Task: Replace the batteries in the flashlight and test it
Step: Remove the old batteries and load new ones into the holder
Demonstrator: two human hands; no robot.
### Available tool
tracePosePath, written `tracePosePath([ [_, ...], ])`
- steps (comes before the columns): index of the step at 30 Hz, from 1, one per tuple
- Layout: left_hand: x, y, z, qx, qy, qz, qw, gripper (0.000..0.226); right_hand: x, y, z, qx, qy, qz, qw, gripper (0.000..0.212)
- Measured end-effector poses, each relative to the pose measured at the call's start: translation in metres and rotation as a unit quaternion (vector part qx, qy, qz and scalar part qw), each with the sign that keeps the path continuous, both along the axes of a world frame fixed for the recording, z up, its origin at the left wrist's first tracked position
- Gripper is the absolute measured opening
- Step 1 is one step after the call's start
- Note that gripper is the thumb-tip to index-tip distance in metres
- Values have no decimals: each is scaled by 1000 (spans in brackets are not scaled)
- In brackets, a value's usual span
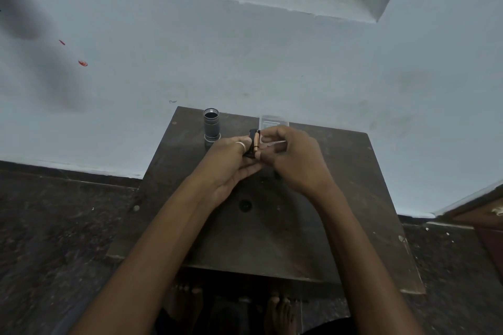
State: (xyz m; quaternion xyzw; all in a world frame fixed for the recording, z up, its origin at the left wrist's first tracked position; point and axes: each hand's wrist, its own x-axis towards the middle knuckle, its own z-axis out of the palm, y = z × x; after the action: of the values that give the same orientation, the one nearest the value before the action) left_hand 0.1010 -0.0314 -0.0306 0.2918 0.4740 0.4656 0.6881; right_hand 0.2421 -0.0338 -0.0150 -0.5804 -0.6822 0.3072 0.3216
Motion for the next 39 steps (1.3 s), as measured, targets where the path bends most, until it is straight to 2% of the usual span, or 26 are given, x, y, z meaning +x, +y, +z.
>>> tracePosePath([
  [3, -1, 1, 0, -2, -10, -5, 1000, 30, 2, 1, 1, 4, -11, 8, 1000, 61],
  [5, -1, 1, 0, 1, -11, -16, 1000, 27, 4, 3, 1, -7, -14, 20, 1000, 68],
  [14, 0, -2, 2, 30, 14, -45, 998, 12, 7, 3, 1, -5, -24, 33, 999, 63],
  [20, -2, -1, -1, 25, 25, -37, 999, 16, 7, 4, -2, 3, -34, 41, 999, 67],
  [22, -2, -1, -1, 27, 20, -44, 998, 16, 9, 4, -1, -6, -22, 46, 999, 64],
  [25, -2, -2, -1, 42, 6, -56, 998, 15, 13, 4, 1, -40, 48, 52, 997, 44],
  [29, 1, -5, -4, 84, 76, -53, 992, 19, 13, 4, 3, -51, 115, -6, 992, 12],
  [33, 4, -9, -6, 143, 122, -64, 980, 30, 7, 4, 0, -49, 106, -60, 991, 12],
  [35, 5, -10, -5, 217, 251, -39, 943, 30, 4, 4, -1, -59, 127, -71, 988, 11],
  [37, 5, -11, -4, 309, 397, -11, 864, 28, 4, 4, -1, -82, 165, -85, 979, 13],
  [39, 5, -13, -4, 358, 506, 10, 785, 32, 5, 4, 1, -106, 228, -104, 962, 17],
])
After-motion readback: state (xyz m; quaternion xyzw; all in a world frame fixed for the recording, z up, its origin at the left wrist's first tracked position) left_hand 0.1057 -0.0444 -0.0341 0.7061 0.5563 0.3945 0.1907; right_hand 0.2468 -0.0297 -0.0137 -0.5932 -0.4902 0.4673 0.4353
